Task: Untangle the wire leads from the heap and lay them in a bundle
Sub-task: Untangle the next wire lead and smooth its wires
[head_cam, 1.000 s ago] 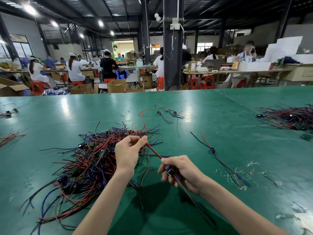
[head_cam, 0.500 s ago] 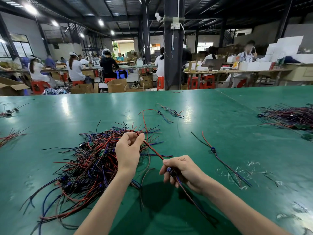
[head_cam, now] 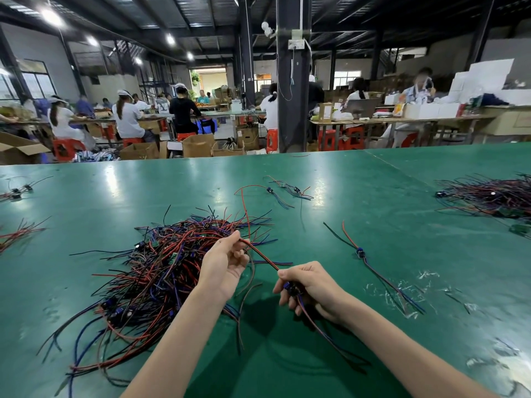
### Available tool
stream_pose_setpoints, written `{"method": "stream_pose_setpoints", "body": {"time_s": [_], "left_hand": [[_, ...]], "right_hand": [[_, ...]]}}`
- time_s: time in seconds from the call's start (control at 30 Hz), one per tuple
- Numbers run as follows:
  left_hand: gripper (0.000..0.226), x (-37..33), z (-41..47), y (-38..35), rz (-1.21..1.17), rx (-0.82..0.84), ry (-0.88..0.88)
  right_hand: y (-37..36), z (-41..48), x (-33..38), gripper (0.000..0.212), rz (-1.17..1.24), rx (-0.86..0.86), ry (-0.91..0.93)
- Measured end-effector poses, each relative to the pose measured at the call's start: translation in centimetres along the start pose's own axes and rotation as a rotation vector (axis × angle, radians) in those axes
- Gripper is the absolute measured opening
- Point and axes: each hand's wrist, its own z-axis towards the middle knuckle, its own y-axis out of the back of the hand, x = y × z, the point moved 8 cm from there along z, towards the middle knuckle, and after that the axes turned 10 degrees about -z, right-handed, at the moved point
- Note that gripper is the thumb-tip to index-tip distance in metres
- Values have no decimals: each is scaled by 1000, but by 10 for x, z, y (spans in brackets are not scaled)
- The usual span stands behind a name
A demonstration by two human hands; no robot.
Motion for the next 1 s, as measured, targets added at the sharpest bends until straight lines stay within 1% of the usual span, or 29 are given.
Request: {"method": "stream_pose_setpoints", "body": {"time_s": [0.03,0.1,0.17,0.27,0.33,0.6,1.0], "left_hand": [[16,1,0,2,-14,-11,9],[19,-3,2,2,8,-3,-46],[22,-10,0,0,63,27,-149],[21,-23,-5,-5,228,36,-333],[19,-26,-7,-6,280,38,-390],[16,-22,1,3,331,2,-355],[15,-19,1,4,330,18,-365]], "right_hand": [[0,1,0,35,-2,3,1],[-2,2,-1,35,-3,9,4],[-3,2,-2,36,-1,16,1],[-3,4,-3,36,4,17,-1],[-2,4,-3,35,3,15,1],[-2,5,-4,34,1,16,14],[-2,3,-3,34,13,17,13]]}}
